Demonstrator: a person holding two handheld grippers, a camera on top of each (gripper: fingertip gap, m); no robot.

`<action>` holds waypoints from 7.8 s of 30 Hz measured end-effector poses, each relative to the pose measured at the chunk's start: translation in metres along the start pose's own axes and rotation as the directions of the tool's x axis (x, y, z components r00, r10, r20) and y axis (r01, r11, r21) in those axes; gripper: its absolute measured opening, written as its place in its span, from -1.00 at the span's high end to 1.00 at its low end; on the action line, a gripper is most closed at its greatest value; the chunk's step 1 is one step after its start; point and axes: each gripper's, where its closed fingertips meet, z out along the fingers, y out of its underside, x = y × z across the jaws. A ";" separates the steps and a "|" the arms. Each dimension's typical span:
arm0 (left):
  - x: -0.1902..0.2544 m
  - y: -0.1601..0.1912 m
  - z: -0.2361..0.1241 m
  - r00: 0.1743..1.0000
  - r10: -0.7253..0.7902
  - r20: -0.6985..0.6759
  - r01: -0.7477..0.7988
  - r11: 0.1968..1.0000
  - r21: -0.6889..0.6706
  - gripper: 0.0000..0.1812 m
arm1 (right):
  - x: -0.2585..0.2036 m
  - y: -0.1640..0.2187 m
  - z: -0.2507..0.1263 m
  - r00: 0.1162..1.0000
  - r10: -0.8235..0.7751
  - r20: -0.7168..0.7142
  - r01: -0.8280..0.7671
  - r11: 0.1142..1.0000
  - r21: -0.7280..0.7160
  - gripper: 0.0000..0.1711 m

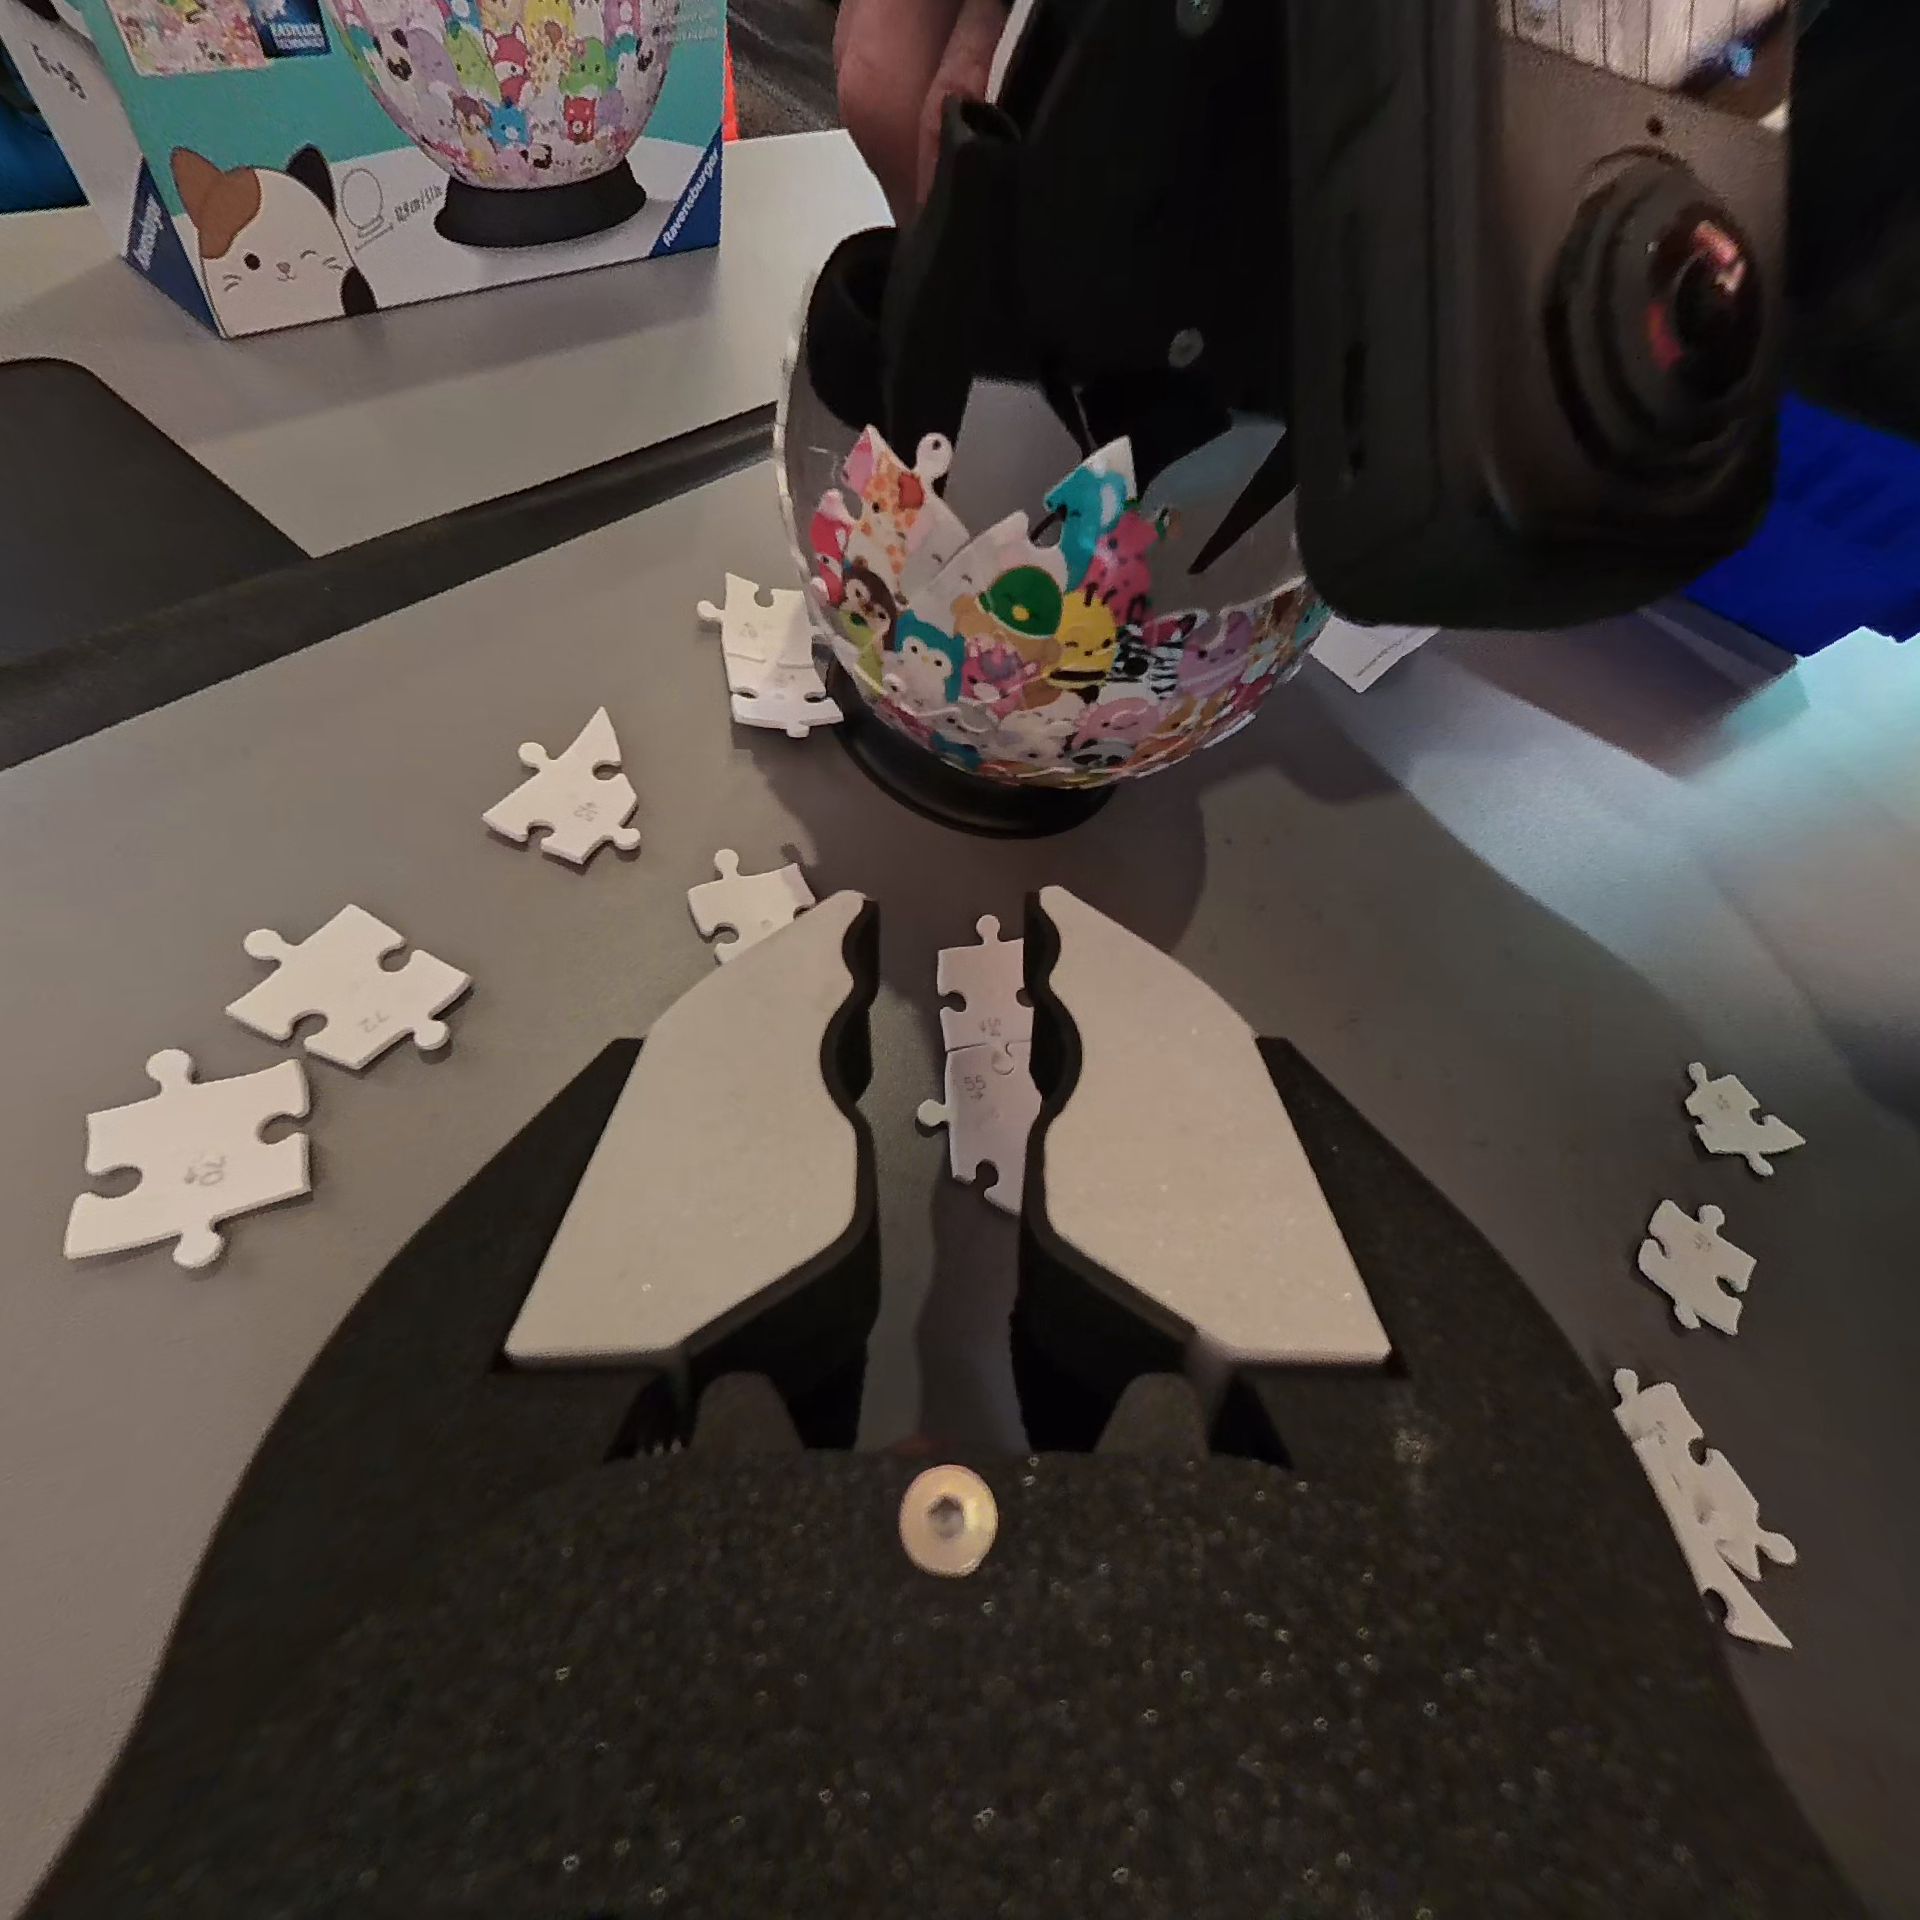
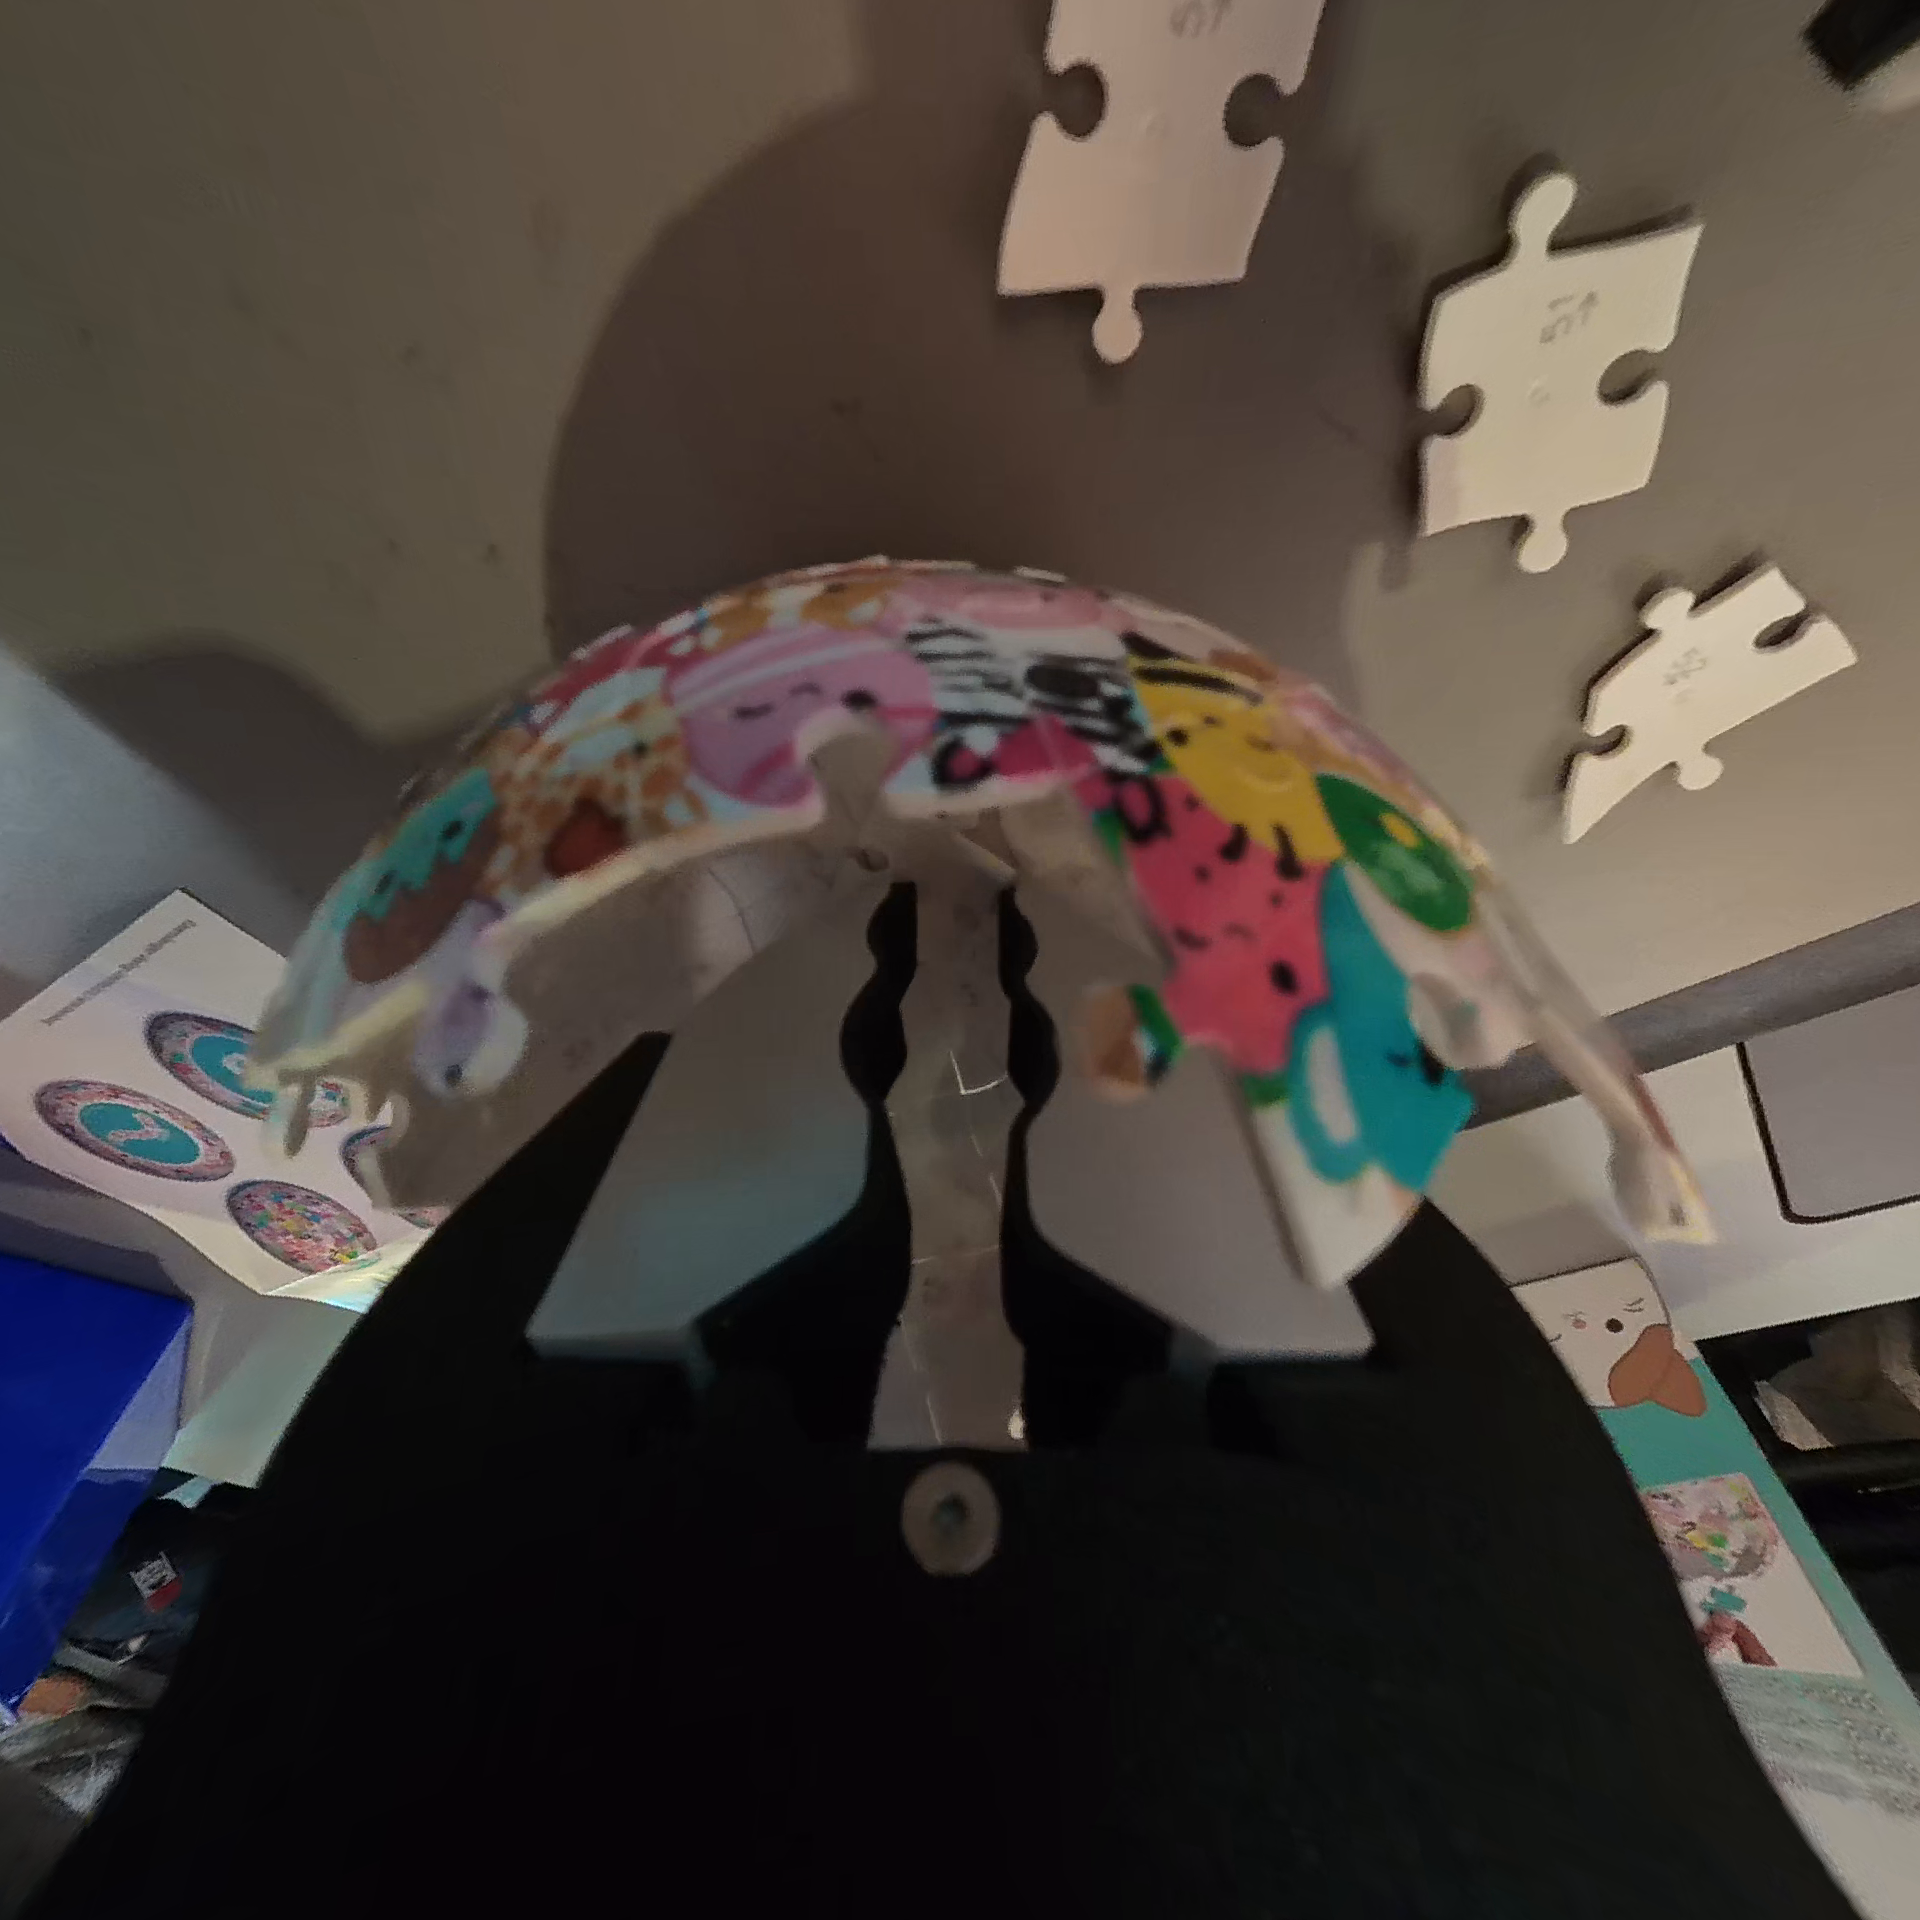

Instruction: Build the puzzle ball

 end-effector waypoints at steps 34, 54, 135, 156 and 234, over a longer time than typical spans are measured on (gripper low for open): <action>0.067 -0.093 -0.030 0.993 0.115 0.001 -0.111 0.960 0.257 0.72 | -0.026 -0.012 -0.208 0.705 0.709 -0.002 -0.326 0.326 0.887 0.98; 0.234 -0.086 -0.043 0.974 0.126 -0.189 -0.084 0.973 0.216 0.81 | -0.158 -0.104 -0.218 0.670 0.718 0.187 -0.163 -0.103 0.981 0.98; -0.060 -0.041 0.099 0.996 0.063 -0.055 -0.074 0.975 -0.210 1.00 | -0.084 -0.025 -0.058 0.071 0.740 0.669 -0.432 -0.582 0.690 0.98; -0.029 -0.003 0.088 0.991 0.128 -0.029 -0.131 0.937 -0.323 1.00 | -0.095 0.014 -0.051 0.017 0.740 0.672 -0.418 -0.606 0.677 0.98; 0.171 -0.012 0.037 0.897 0.346 -0.276 -0.321 0.938 0.133 0.74 | -0.185 -0.086 -0.109 0.425 0.777 0.464 -0.126 -0.457 0.880 0.98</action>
